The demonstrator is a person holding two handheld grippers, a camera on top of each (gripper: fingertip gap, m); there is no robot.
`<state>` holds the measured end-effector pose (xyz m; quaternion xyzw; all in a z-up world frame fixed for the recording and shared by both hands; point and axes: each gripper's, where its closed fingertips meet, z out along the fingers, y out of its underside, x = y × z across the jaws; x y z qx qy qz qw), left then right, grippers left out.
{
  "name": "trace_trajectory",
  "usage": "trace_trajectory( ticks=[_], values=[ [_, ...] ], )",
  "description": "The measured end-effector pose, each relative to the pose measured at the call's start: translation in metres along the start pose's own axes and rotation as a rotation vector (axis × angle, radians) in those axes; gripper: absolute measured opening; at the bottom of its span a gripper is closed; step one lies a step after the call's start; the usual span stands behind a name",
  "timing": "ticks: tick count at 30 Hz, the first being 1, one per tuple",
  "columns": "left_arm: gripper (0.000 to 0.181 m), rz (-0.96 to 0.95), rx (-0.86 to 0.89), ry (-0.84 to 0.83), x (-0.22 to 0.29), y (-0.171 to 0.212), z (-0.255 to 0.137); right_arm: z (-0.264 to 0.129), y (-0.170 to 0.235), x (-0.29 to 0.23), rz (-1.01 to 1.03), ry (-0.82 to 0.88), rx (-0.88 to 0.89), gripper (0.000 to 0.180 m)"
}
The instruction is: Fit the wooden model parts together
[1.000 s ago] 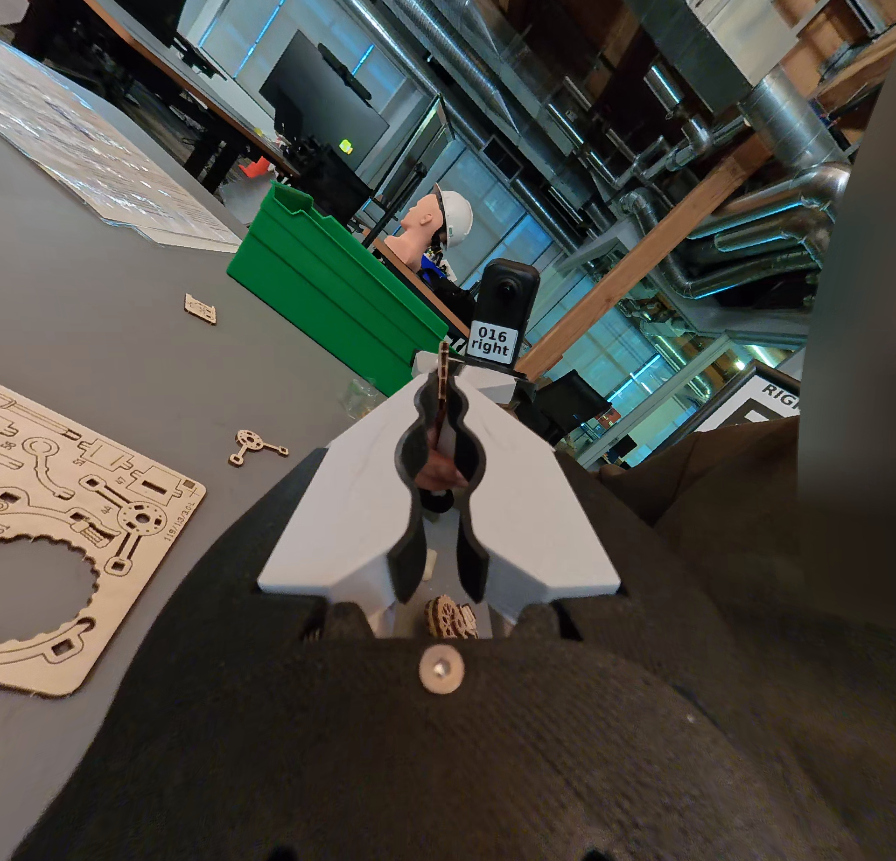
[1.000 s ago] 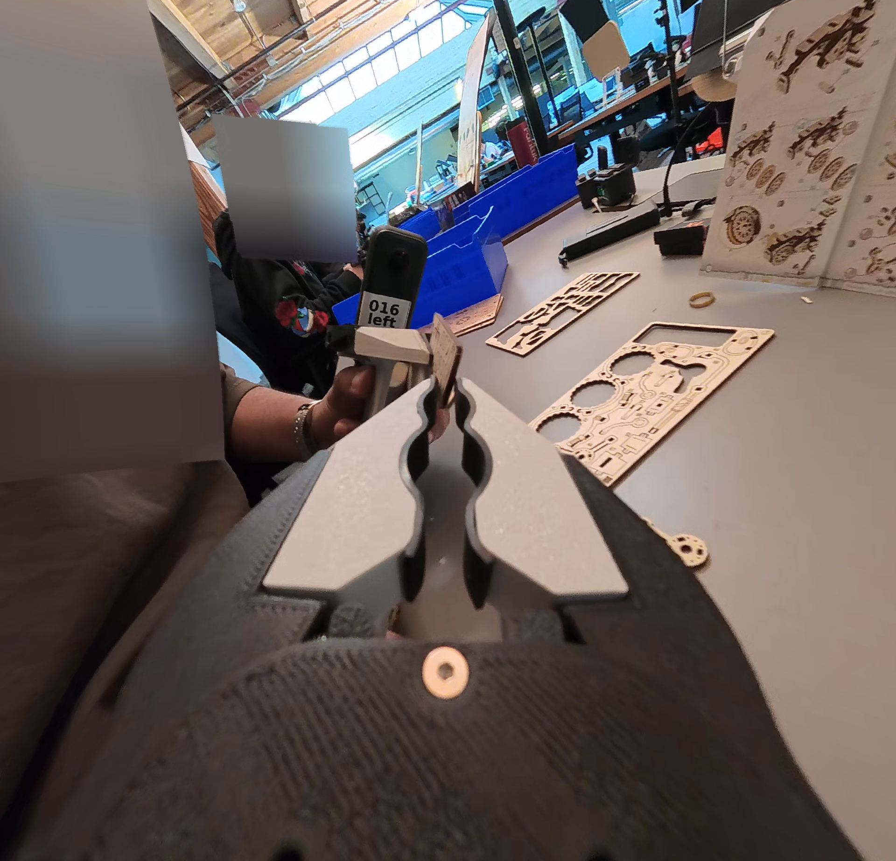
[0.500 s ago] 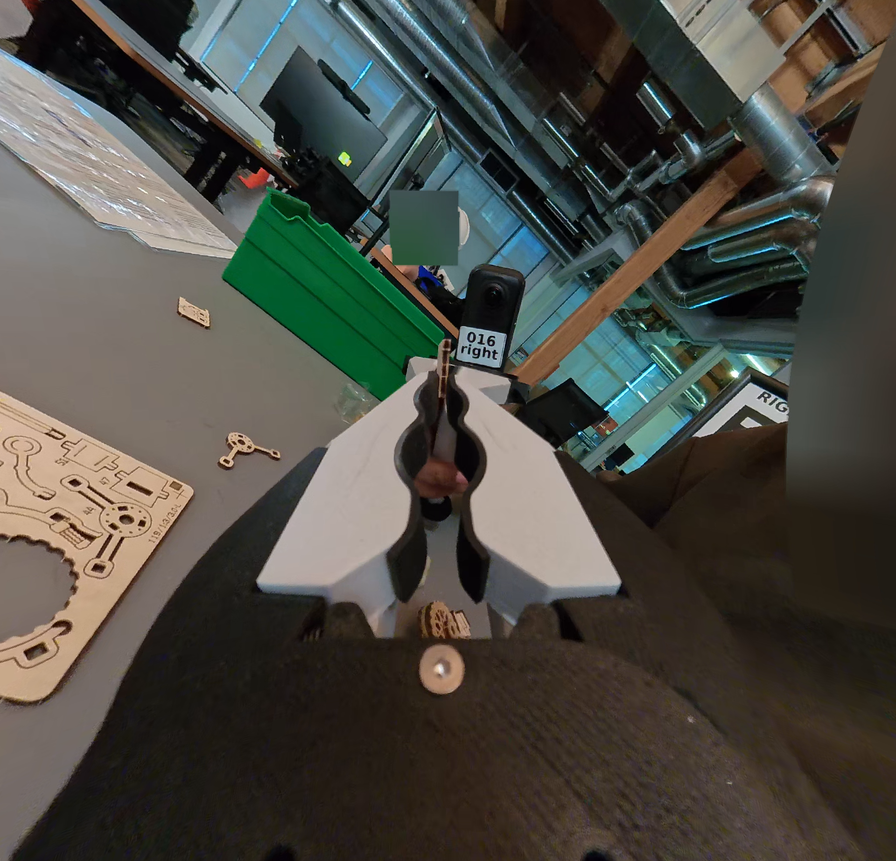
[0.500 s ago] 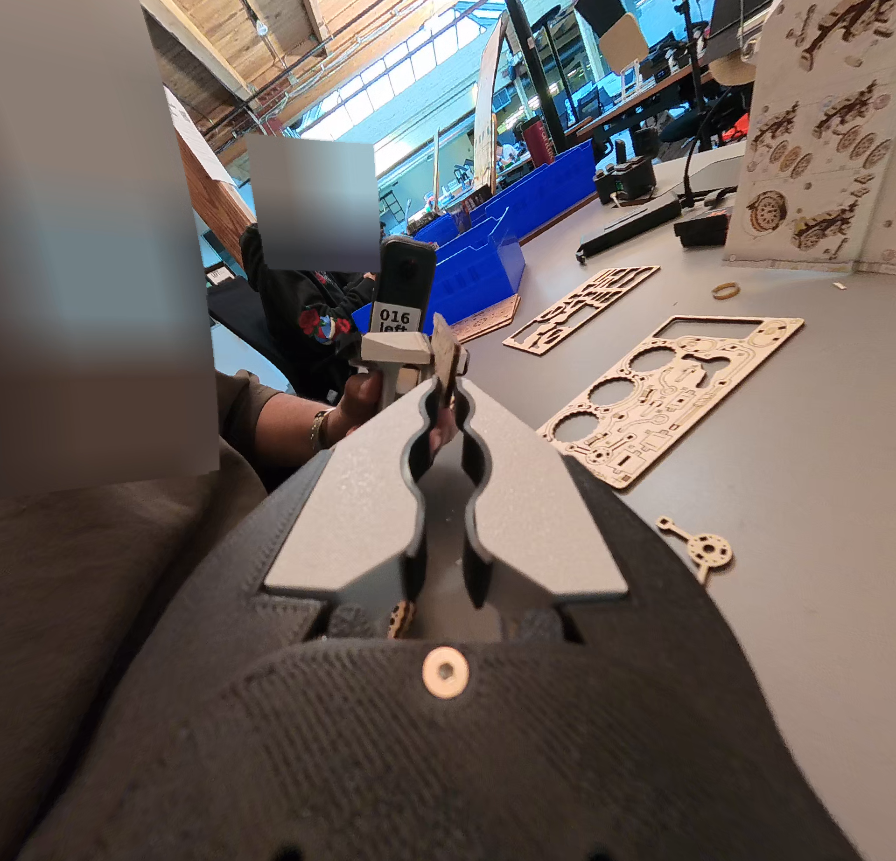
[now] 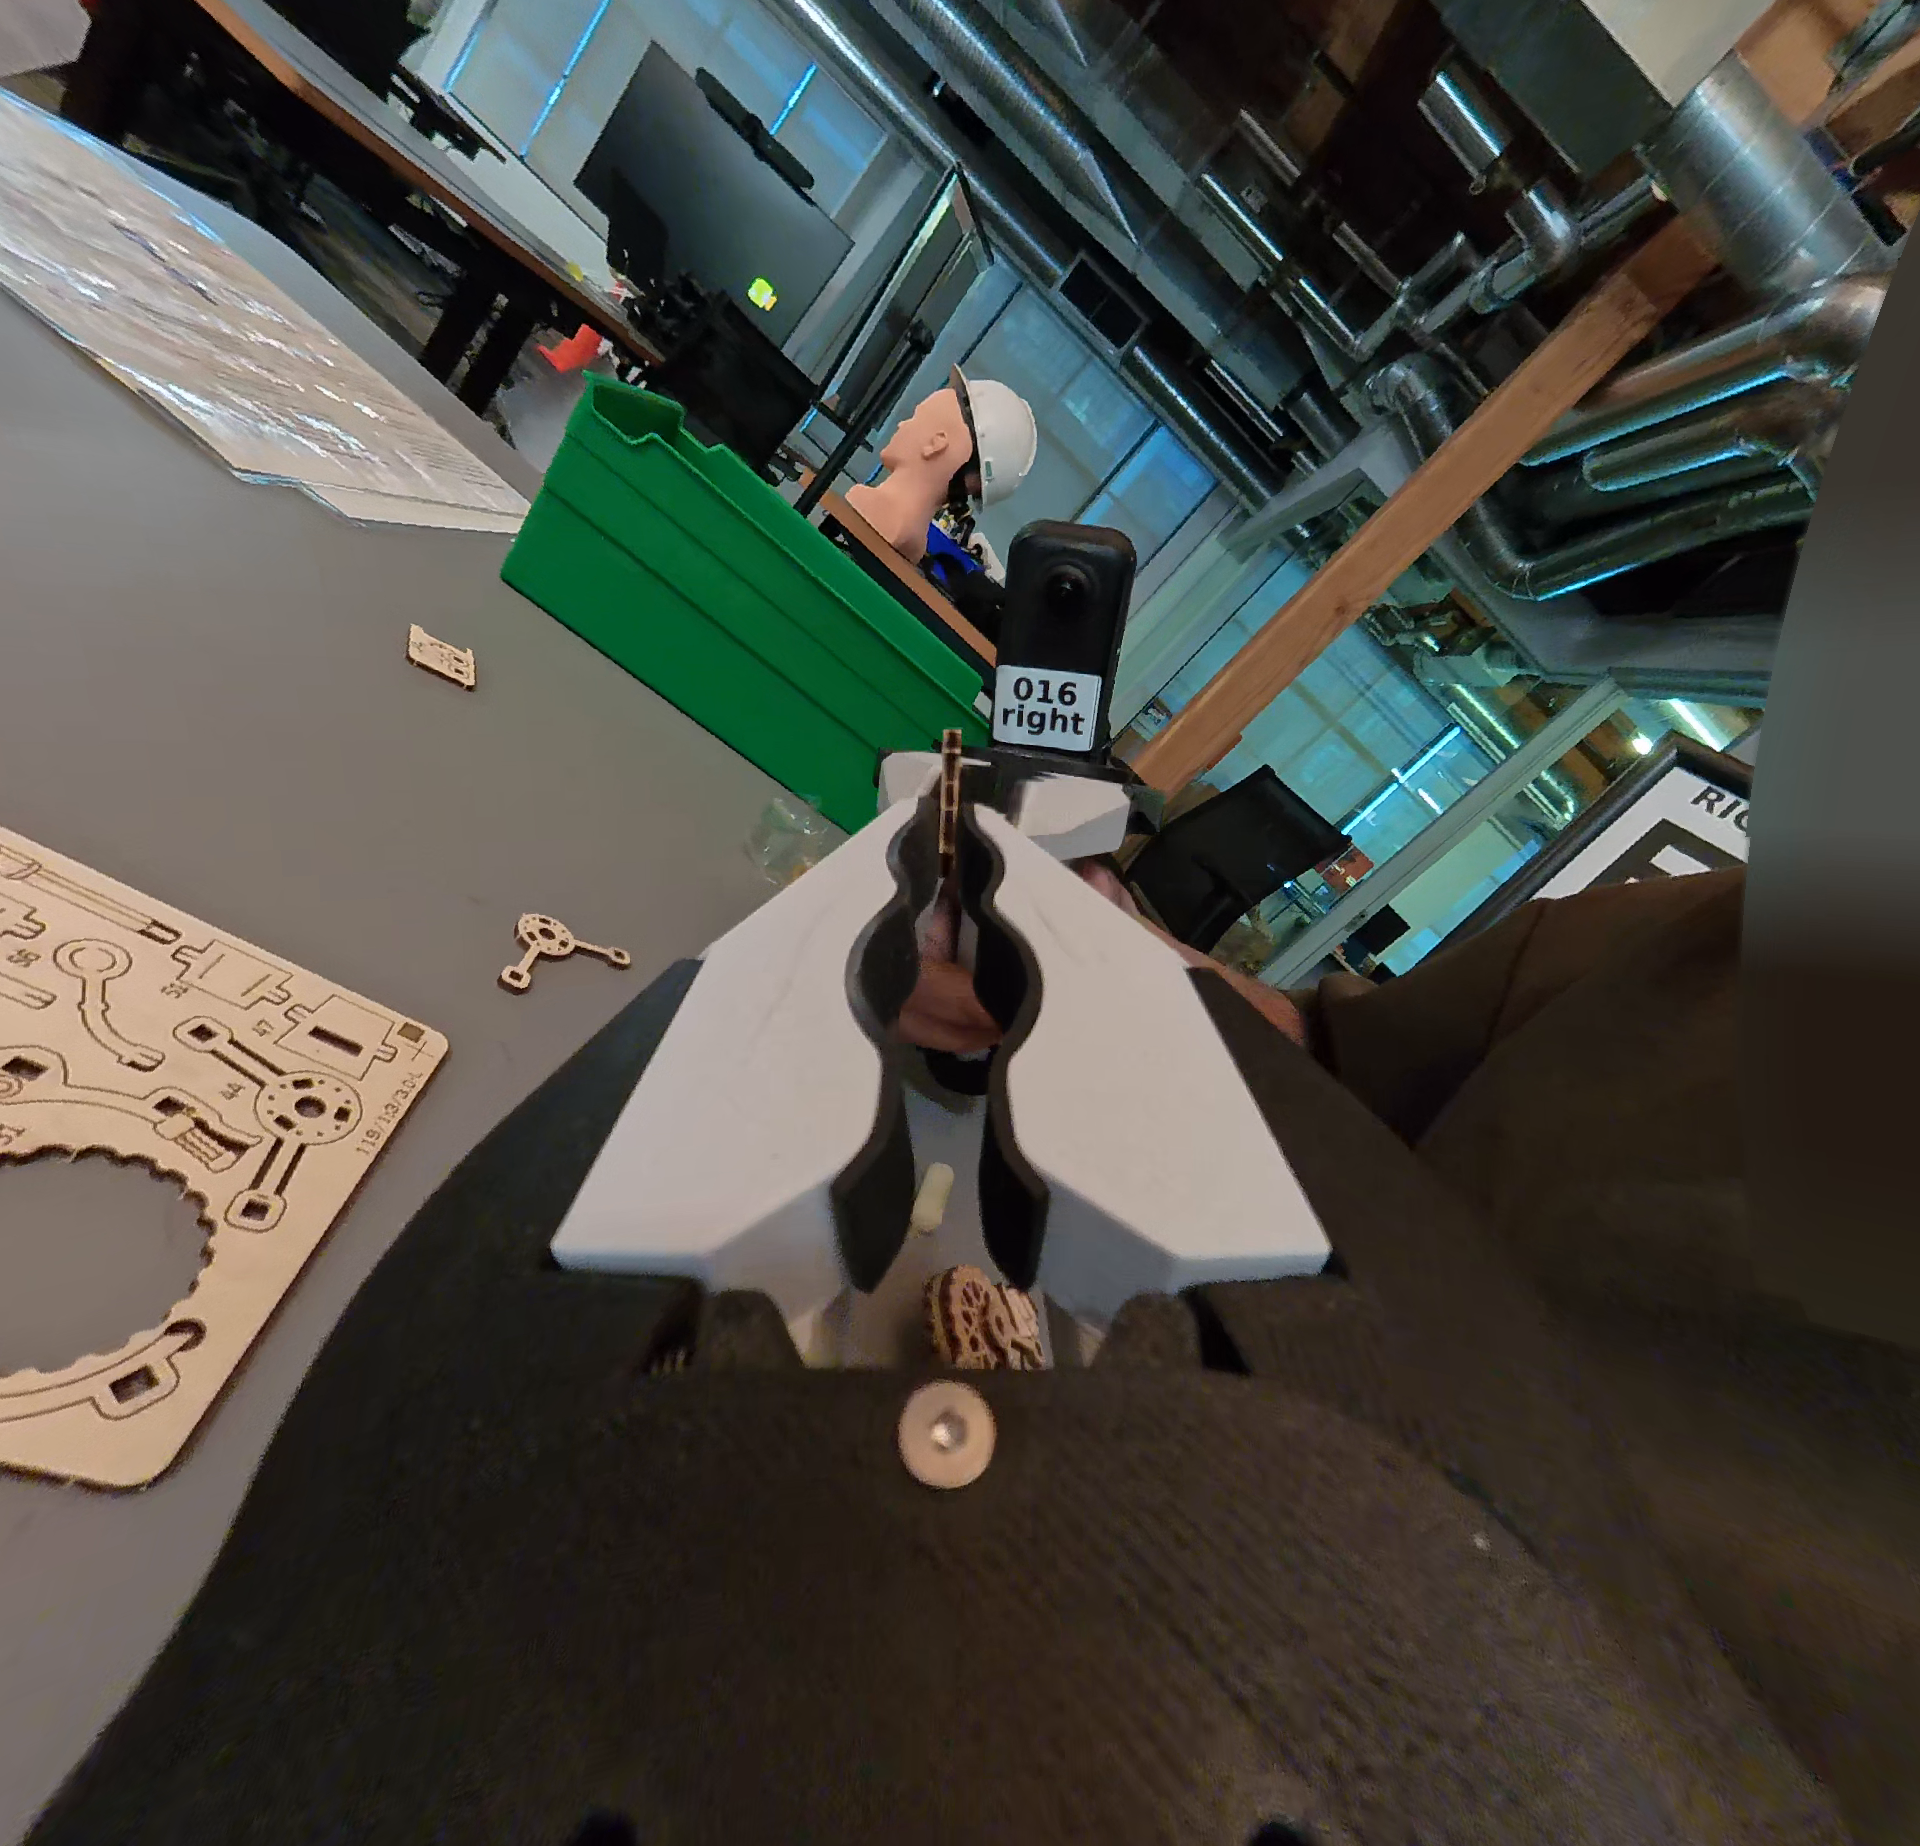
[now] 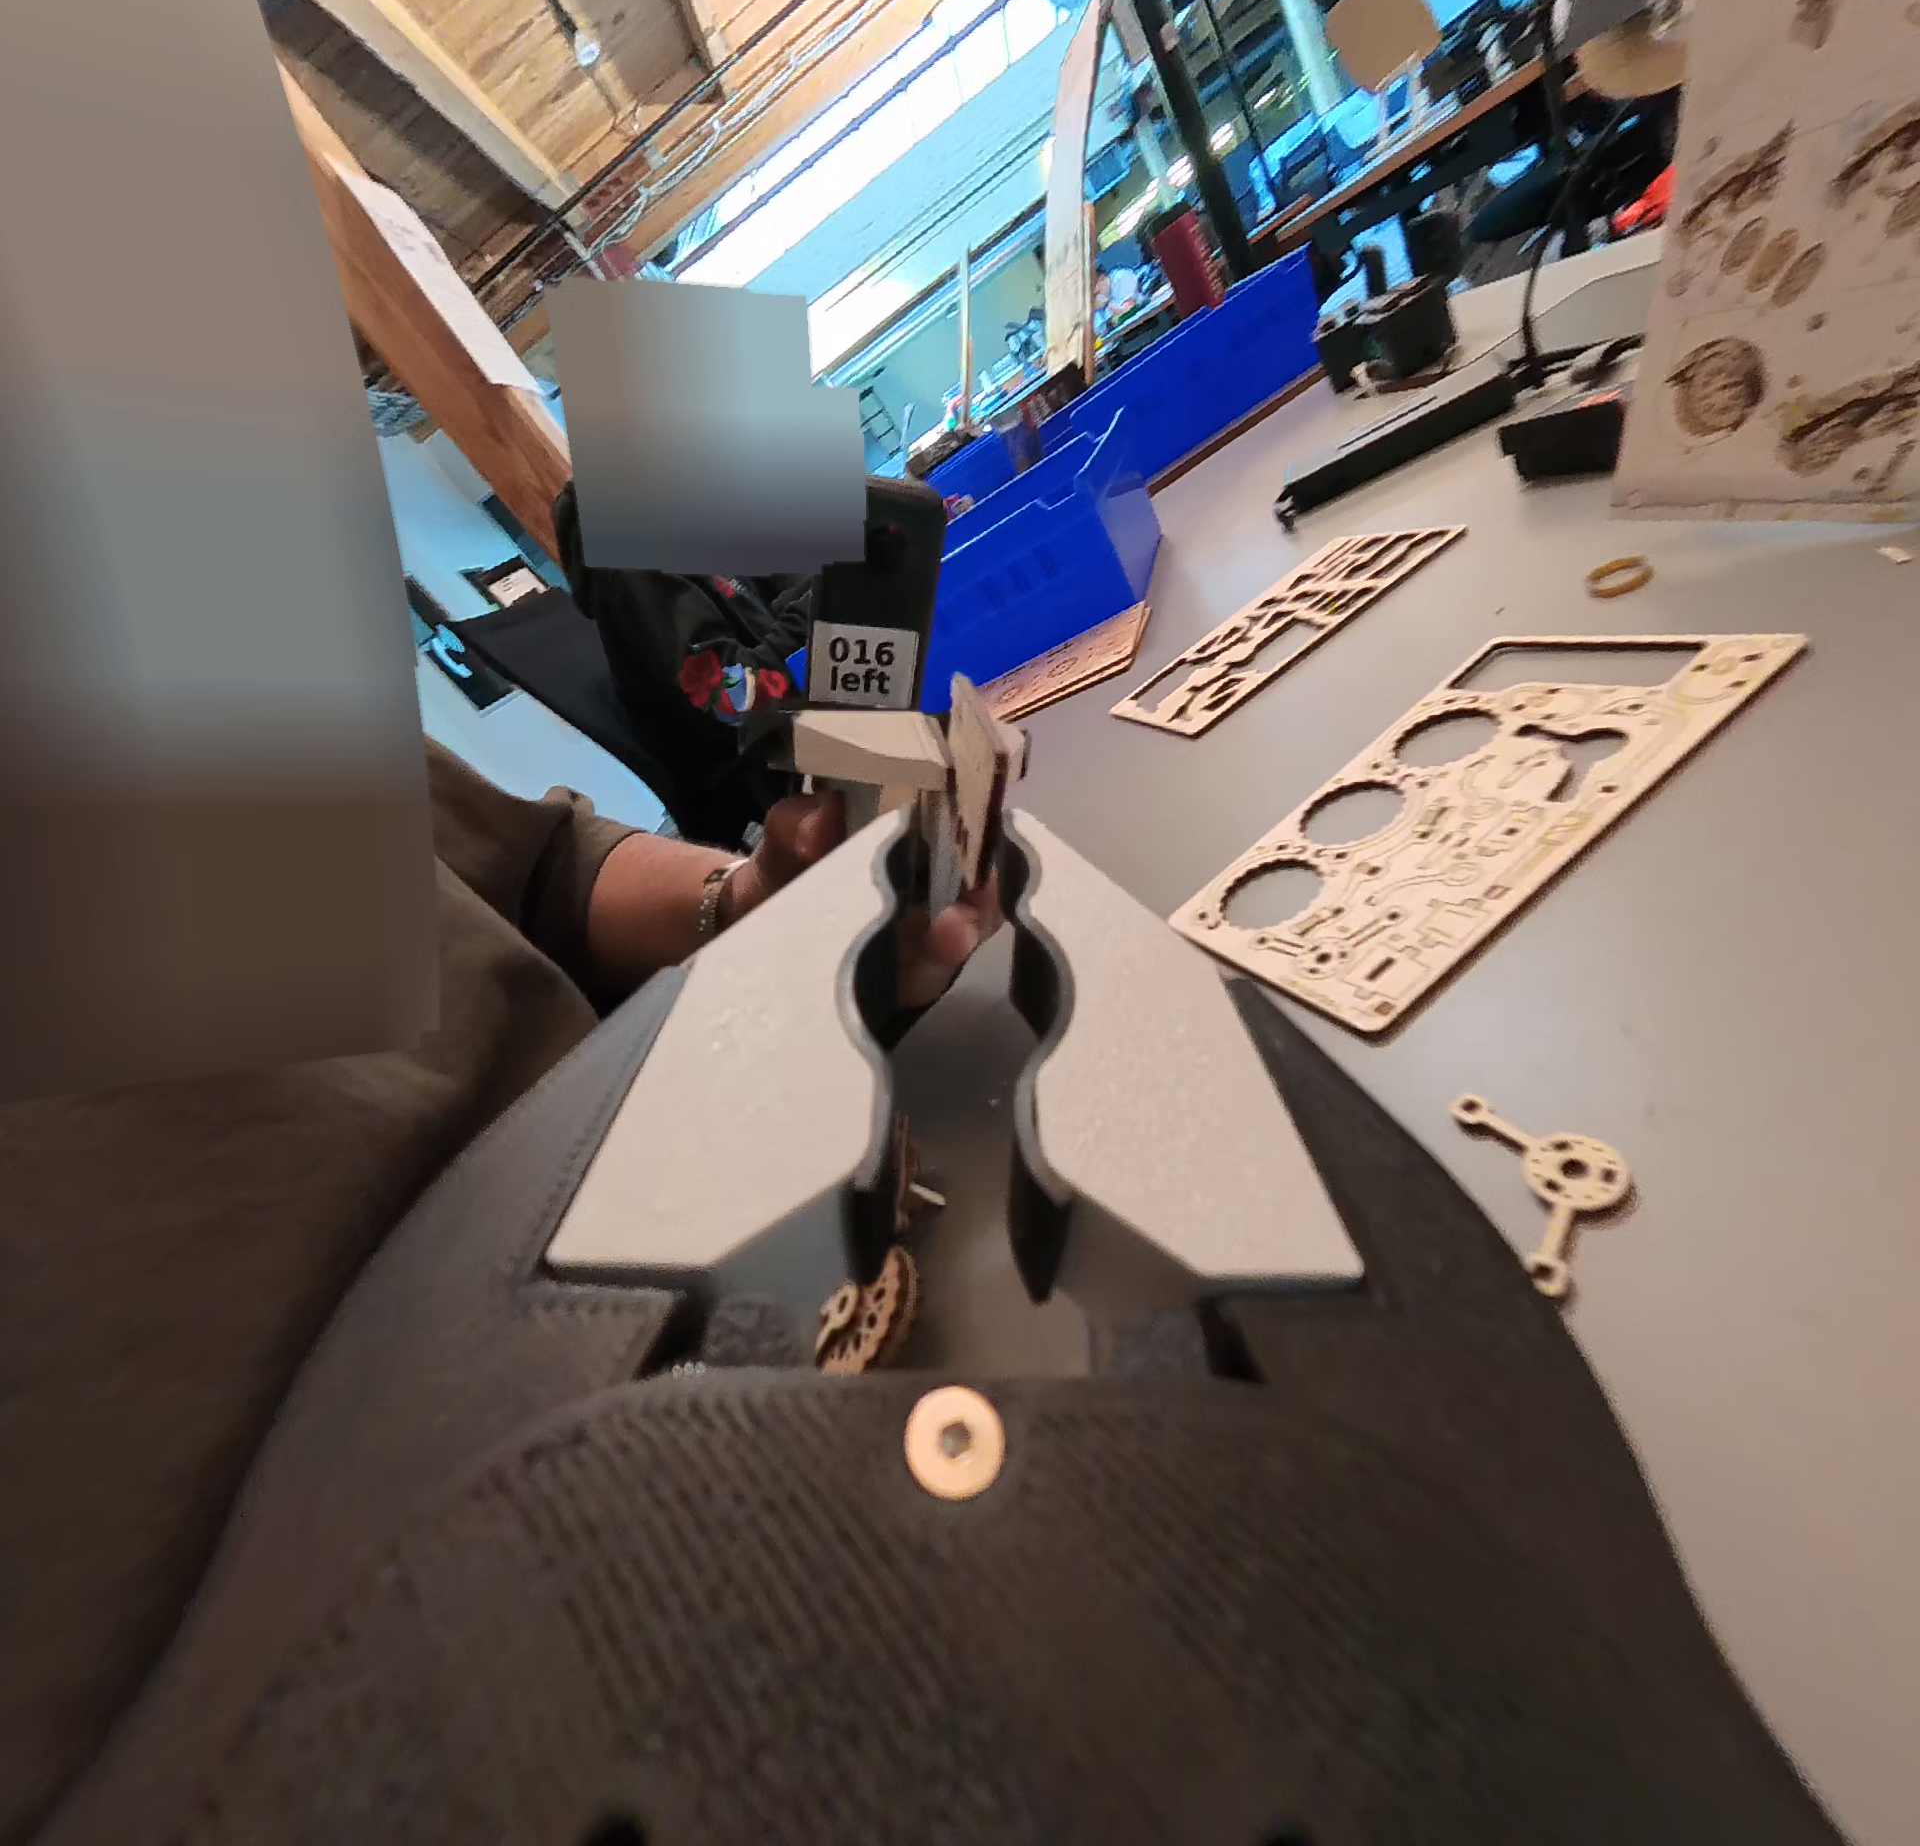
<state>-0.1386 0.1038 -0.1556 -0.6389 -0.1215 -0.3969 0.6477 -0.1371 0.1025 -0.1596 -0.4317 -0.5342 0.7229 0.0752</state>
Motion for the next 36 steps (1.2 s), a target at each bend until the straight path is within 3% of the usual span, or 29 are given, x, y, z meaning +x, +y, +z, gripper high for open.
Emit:
trace_trajectory(
  ticks=[12,22,36],
  values=[
    [0.001,-0.029,0.032,0.015,-0.002,-0.009,-0.005,-0.004,-0.003,0.006,-0.036,0.031,-0.004,0.003],
    [0.001,0.001,0.019,-0.006,-0.003,-0.007,-0.004,-0.001,0.002,0.006,-0.05,0.056,-0.029,0.01],
    [0.001,0.044,-0.021,-0.031,-0.003,0.002,-0.001,-0.001,0.005,0.009,-0.071,0.086,-0.04,0.004]
  ],
)
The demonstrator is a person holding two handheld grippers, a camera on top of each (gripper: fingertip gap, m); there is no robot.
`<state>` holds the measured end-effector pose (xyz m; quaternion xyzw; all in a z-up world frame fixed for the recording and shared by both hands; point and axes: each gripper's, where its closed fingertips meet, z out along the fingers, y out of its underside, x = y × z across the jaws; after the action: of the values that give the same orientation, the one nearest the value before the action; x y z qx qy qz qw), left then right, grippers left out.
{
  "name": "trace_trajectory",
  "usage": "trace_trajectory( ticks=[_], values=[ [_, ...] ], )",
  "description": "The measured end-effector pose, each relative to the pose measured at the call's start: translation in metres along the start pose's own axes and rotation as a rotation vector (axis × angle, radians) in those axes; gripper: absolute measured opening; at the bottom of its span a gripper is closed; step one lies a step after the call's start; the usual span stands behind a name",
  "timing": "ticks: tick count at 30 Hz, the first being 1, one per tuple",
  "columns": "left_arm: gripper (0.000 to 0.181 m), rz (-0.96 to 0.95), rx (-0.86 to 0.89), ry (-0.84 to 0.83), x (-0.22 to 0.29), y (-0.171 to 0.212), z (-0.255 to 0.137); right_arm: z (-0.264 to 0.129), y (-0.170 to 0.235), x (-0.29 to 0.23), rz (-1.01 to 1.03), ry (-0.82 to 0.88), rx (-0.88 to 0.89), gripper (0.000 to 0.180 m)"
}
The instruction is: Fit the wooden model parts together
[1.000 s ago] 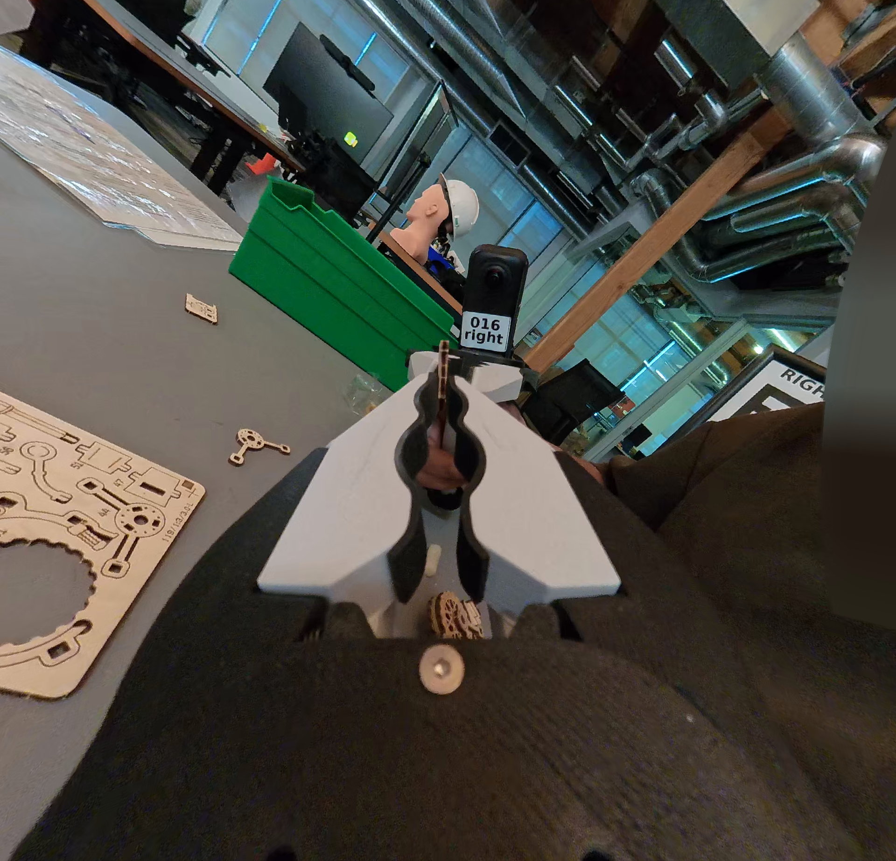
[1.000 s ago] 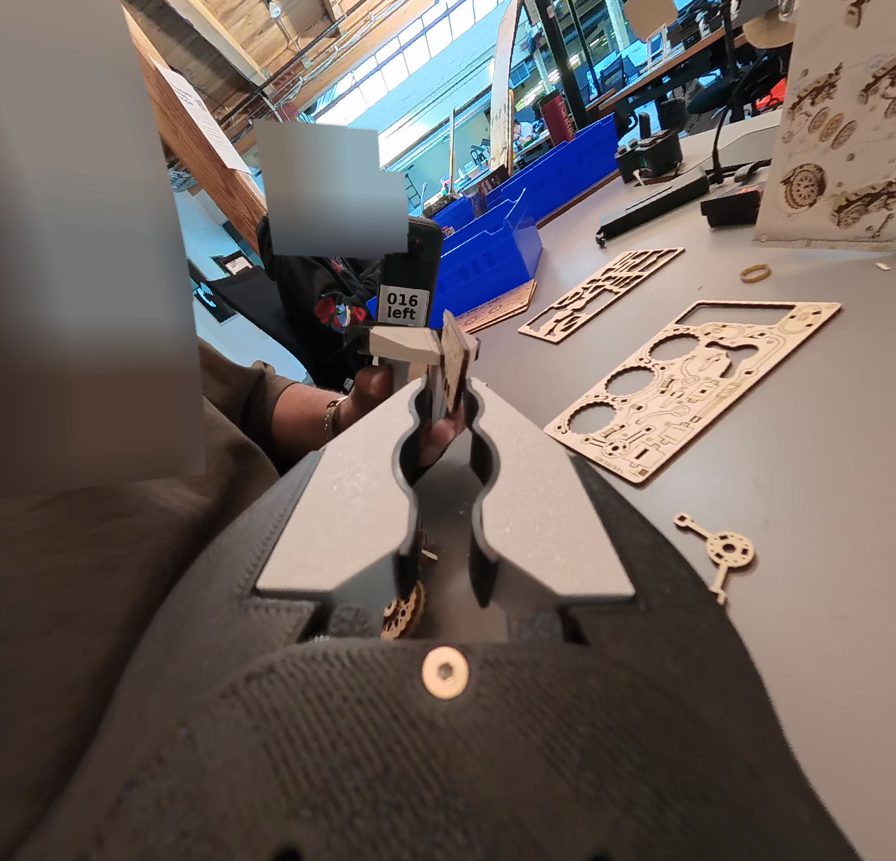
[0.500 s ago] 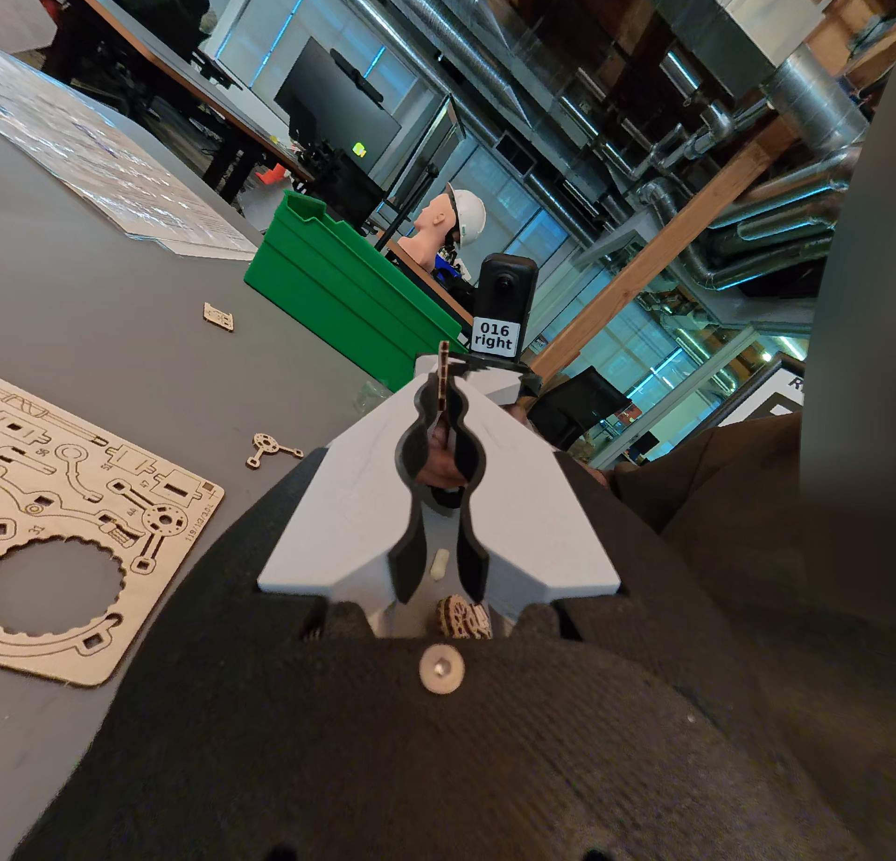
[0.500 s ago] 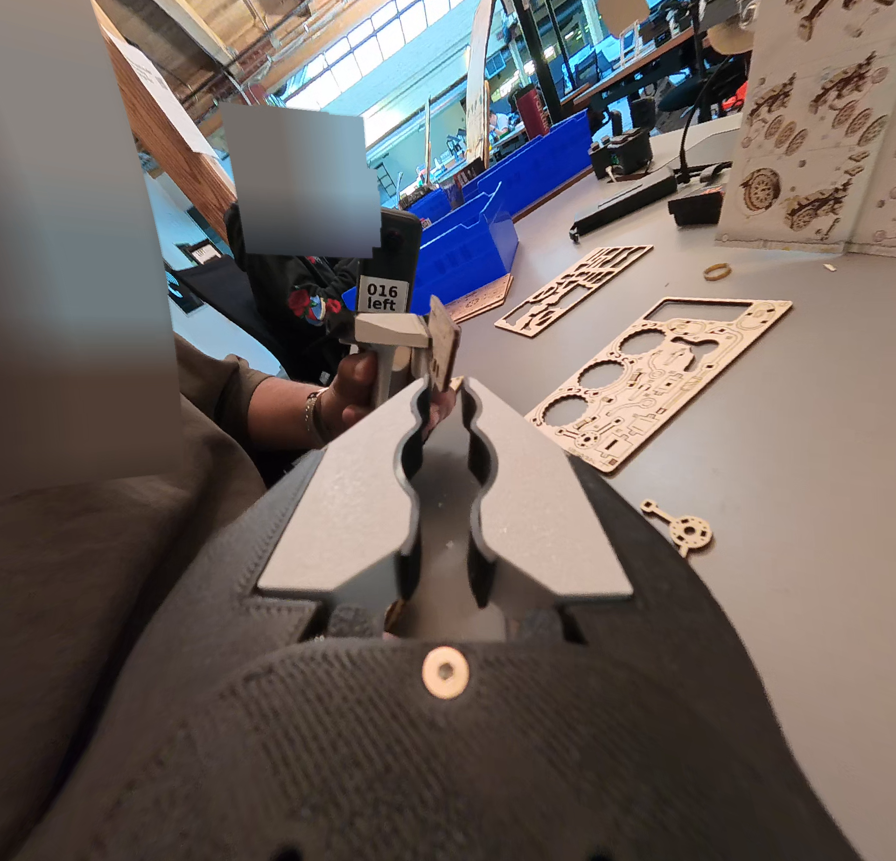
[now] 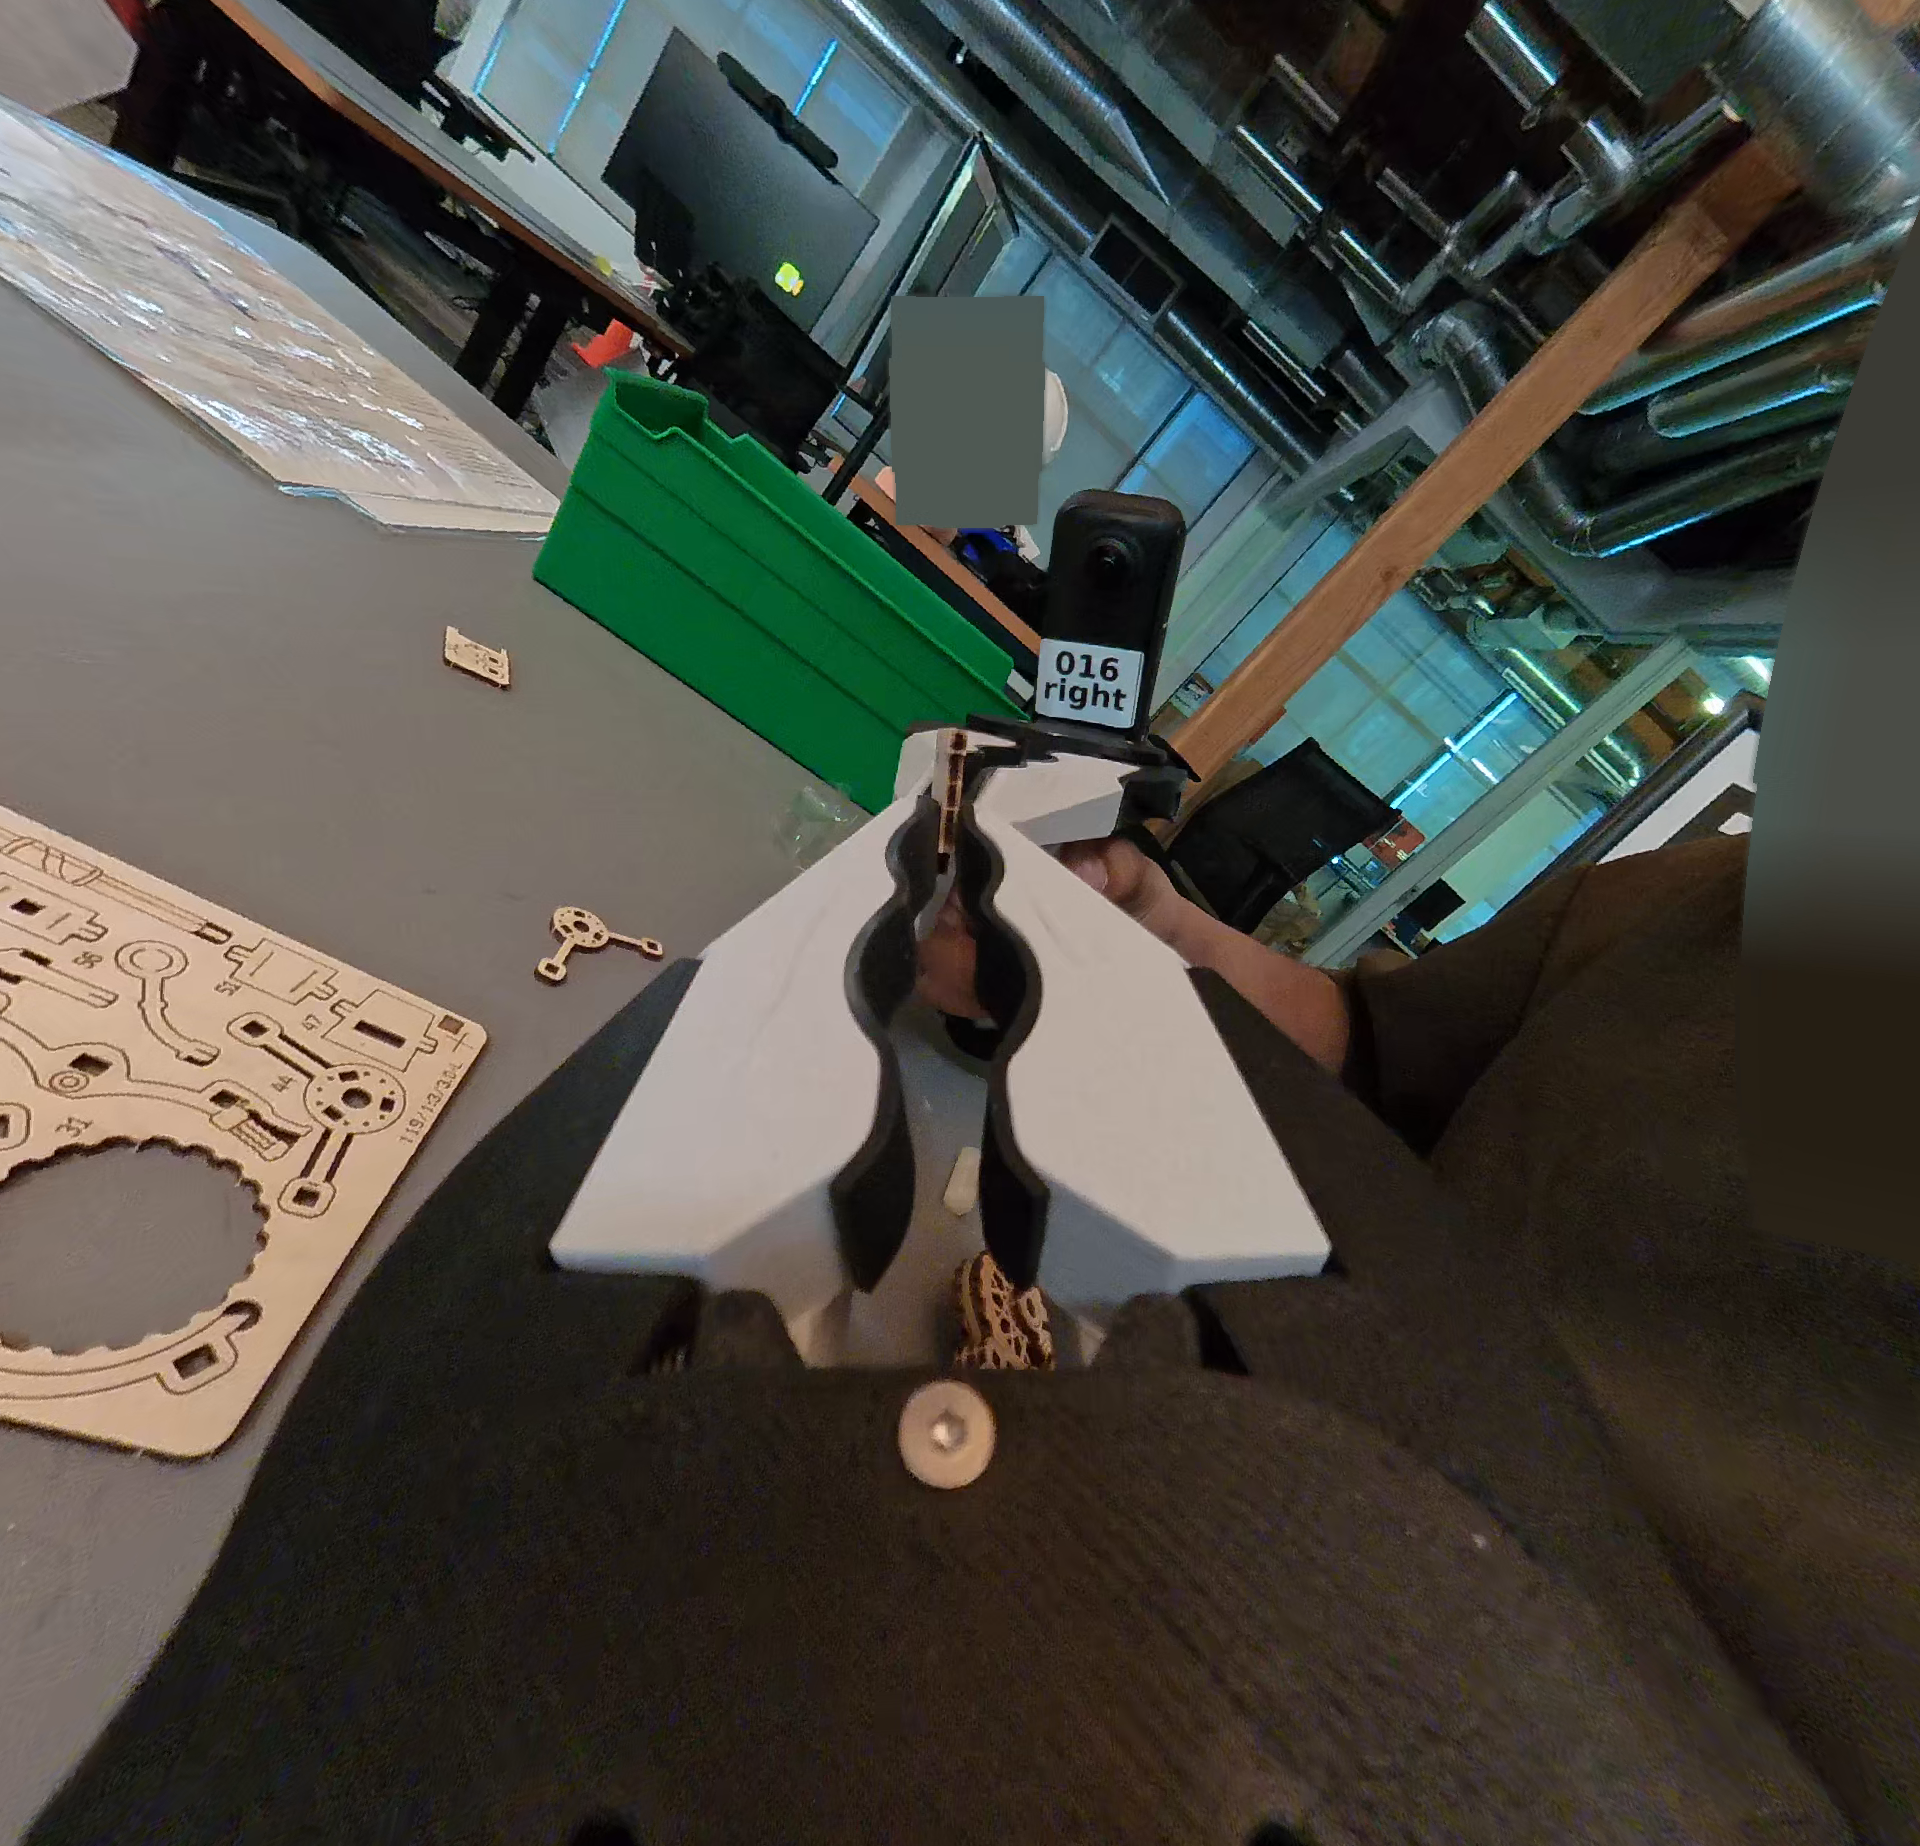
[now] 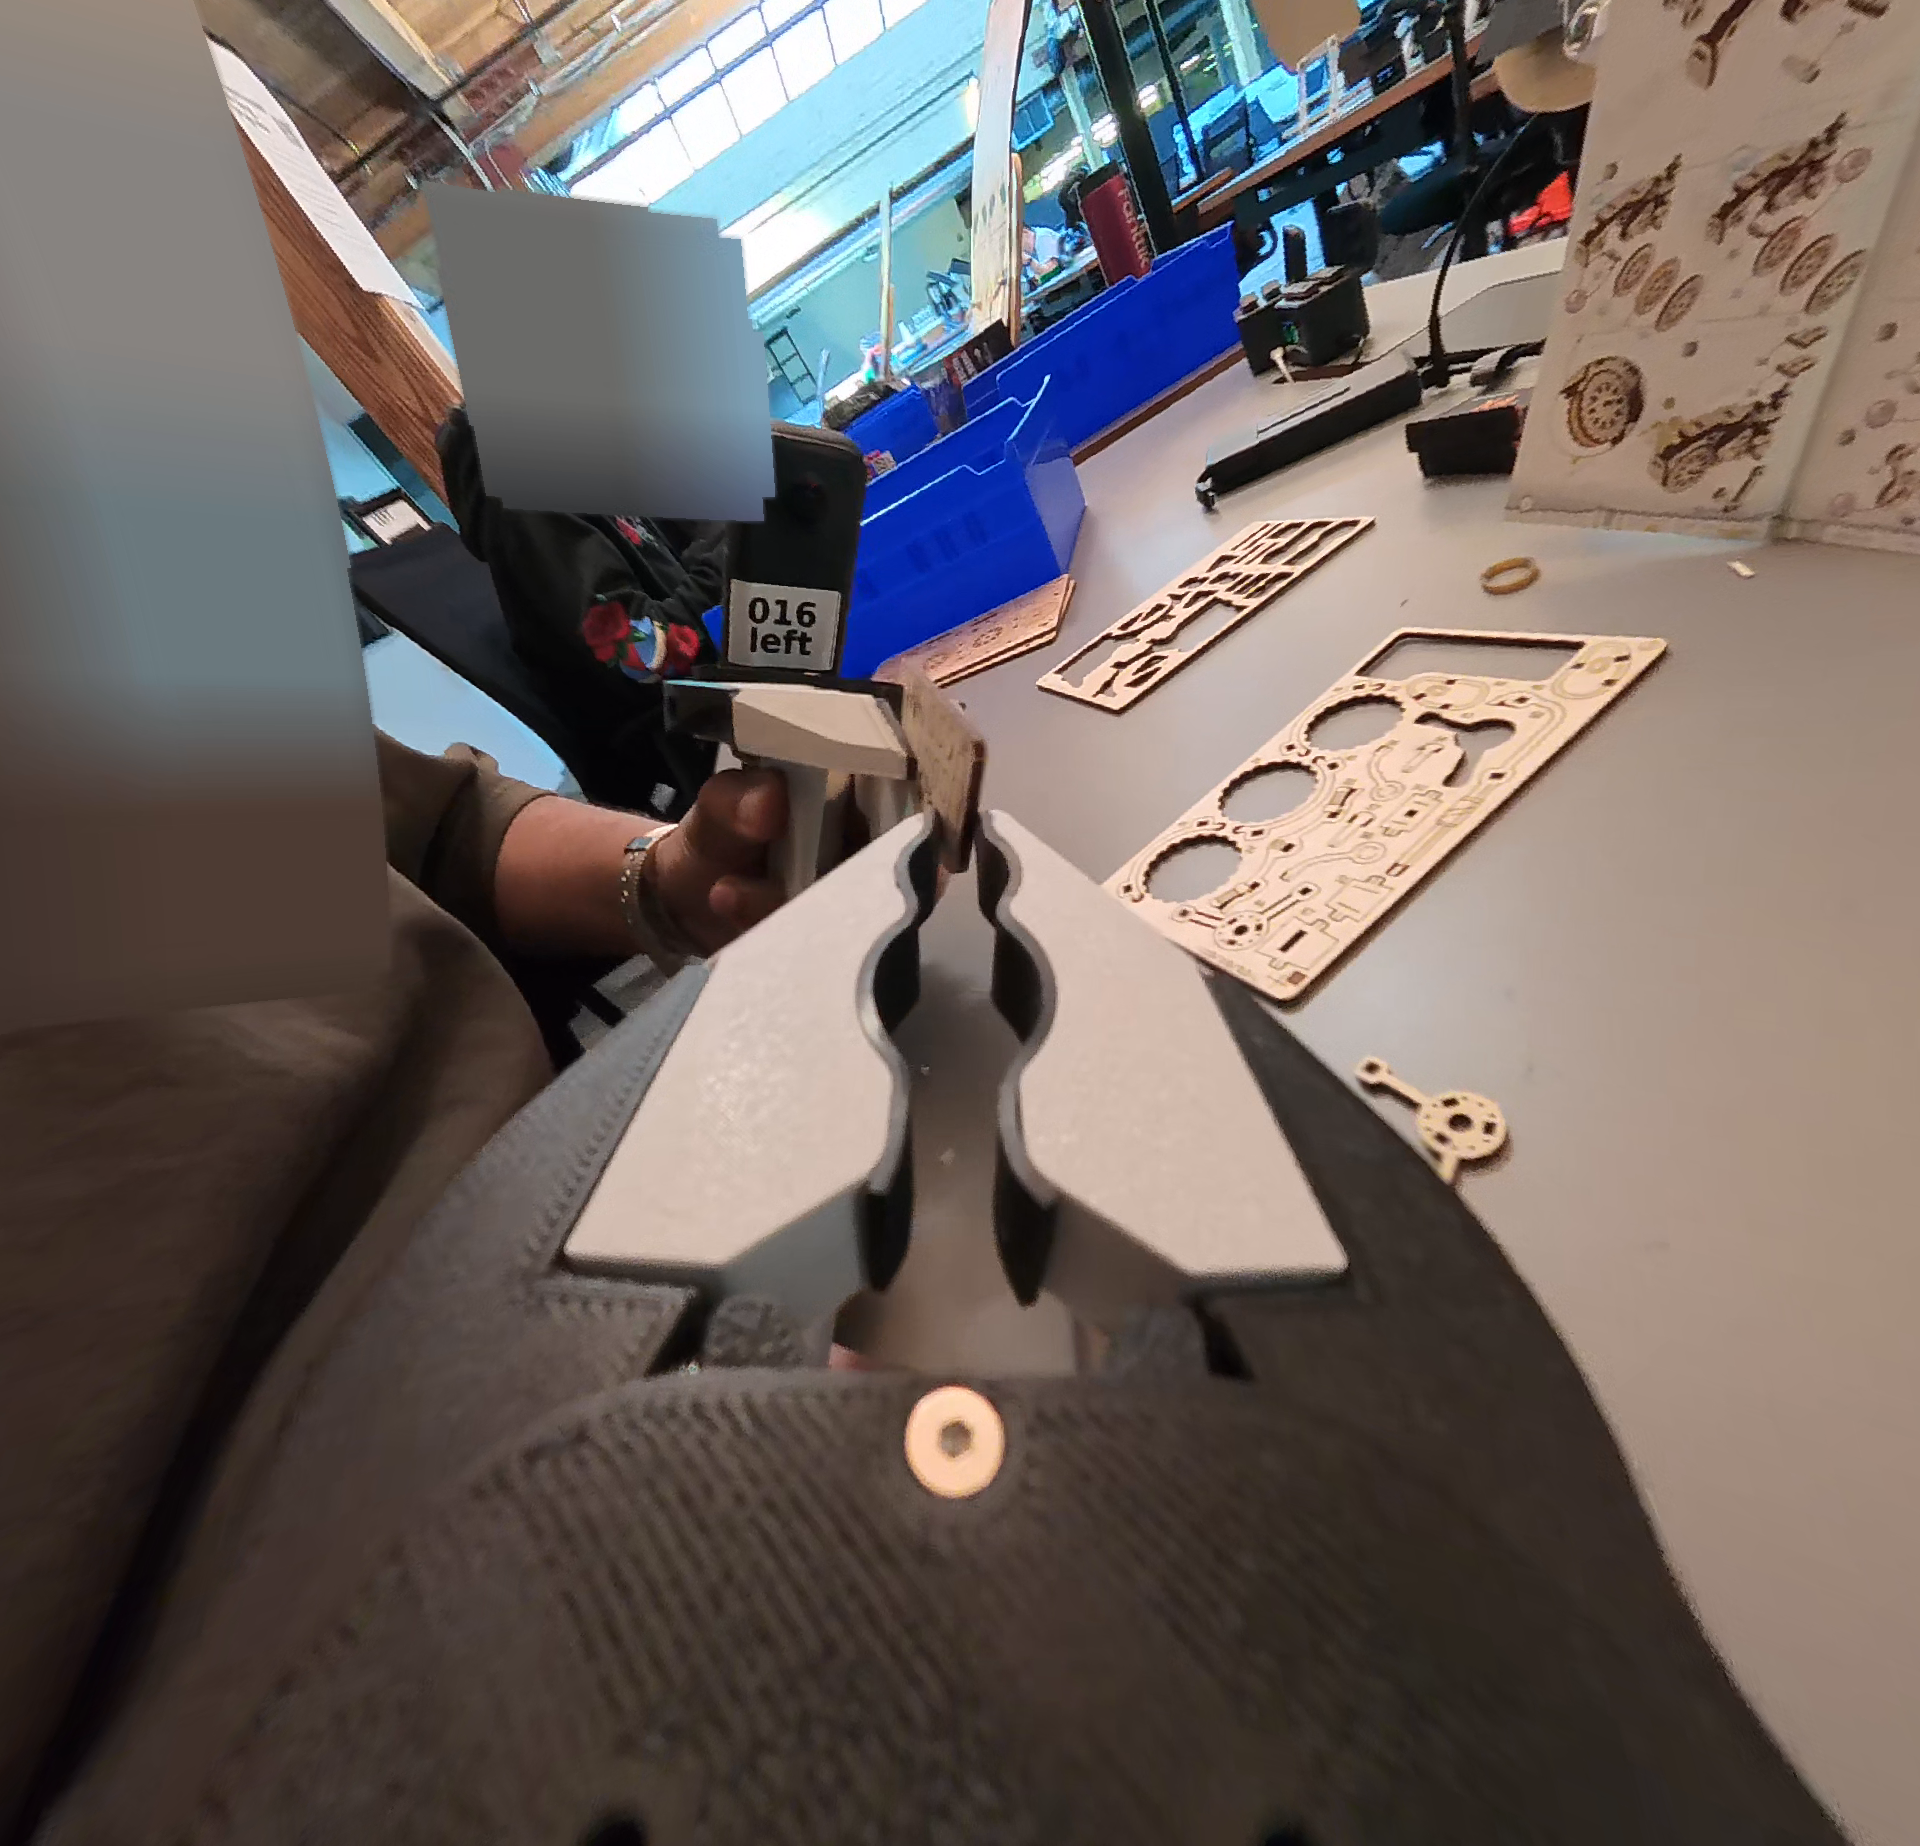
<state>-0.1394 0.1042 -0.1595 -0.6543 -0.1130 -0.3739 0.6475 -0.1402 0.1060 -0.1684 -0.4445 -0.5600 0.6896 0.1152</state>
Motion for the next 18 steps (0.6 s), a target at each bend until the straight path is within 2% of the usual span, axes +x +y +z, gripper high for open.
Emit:
trace_trajectory(
  ticks=[4,7,10,13,18],
  values=[
    [0.001,-0.016,-0.007,-0.002,-0.001,0.002,0.001,-0.002,0.0,0.0,0.014,-0.01,0.0,0.004],
    [0.002,0.023,-0.12,0.015,0.008,0.028,0.012,0.003,0.0,-0.008,0.037,-0.062,0.0,0.007],
    [0.001,-0.038,-0.081,0.014,0.008,0.022,0.015,0.004,-0.002,-0.009,-0.005,-0.055,-0.017,0.008],
    [0.001,-0.006,-0.063,-0.017,0.001,0.015,0.009,0.001,-0.003,0.001,-0.029,-0.006,-0.019,0.012],
    [0.001,-0.038,0.026,-0.026,-0.009,-0.005,-0.001,-0.01,-0.019,0.014,0.076,0.01,0.104,0.013]
  ],
)
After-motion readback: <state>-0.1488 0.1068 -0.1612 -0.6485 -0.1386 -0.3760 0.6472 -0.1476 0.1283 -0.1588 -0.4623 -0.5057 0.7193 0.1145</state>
